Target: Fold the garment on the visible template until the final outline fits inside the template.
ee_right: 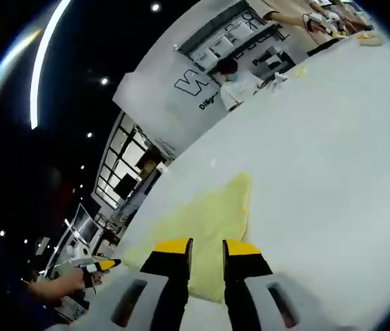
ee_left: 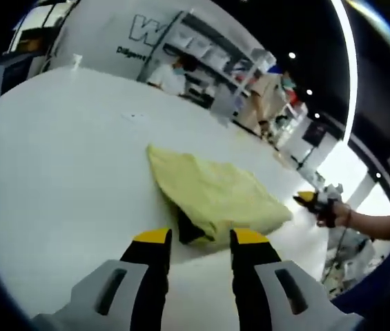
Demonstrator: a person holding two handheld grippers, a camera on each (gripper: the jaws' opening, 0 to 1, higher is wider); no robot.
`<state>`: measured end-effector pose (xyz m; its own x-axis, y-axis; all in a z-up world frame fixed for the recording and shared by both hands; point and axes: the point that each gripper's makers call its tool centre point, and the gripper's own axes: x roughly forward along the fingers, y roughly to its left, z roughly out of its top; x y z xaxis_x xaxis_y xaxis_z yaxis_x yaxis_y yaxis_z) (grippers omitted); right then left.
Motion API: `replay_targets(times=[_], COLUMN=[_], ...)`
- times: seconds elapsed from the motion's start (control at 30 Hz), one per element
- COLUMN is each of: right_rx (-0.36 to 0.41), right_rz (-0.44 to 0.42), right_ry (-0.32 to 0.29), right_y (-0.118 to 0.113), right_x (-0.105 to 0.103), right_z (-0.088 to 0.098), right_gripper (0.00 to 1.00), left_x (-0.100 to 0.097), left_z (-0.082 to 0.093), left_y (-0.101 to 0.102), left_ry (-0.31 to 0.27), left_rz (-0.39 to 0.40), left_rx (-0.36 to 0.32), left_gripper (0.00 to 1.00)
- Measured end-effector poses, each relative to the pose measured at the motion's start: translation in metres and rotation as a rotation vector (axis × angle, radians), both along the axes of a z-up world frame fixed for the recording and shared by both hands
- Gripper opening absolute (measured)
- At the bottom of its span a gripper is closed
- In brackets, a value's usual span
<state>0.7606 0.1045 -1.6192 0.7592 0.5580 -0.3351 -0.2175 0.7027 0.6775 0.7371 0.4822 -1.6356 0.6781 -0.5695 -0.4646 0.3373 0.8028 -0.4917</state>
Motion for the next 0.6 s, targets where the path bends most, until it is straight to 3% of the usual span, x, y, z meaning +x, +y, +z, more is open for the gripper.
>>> replay_targets(times=[0.1, 0.13, 0.23, 0.37, 0.6], right_rx=[-0.004, 0.011, 0.03, 0.047, 0.062], right_rz=[-0.003, -0.012, -0.033, -0.064, -0.116], right_ry=[0.002, 0.001, 0.0, 0.009, 0.021], right_y=[0.0, 0.001, 0.002, -0.002, -0.012], right_x=[-0.007, -0.017, -0.028, -0.045, -0.066], right_z=[-0.001, -0.001, -0.001, -0.005, -0.007], right_gripper=[0.13, 0.13, 0.13, 0.12, 0.12], left_x=[-0.008, -0.009, -0.009, 0.005, 0.007], left_z=[-0.002, -0.007, -0.005, -0.011, -0.011], left_y=[-0.011, -0.011, -0.021, -0.013, -0.023], left_ry=[-0.003, -0.019, -0.029, -0.041, -0.052], left_rz=[-0.02, -0.041, -0.042, 0.03, 0.021], left_rx=[0.02, 0.088, 0.094, 0.156, 0.176], left_gripper=[0.35, 0.36, 0.36, 0.29, 0.18])
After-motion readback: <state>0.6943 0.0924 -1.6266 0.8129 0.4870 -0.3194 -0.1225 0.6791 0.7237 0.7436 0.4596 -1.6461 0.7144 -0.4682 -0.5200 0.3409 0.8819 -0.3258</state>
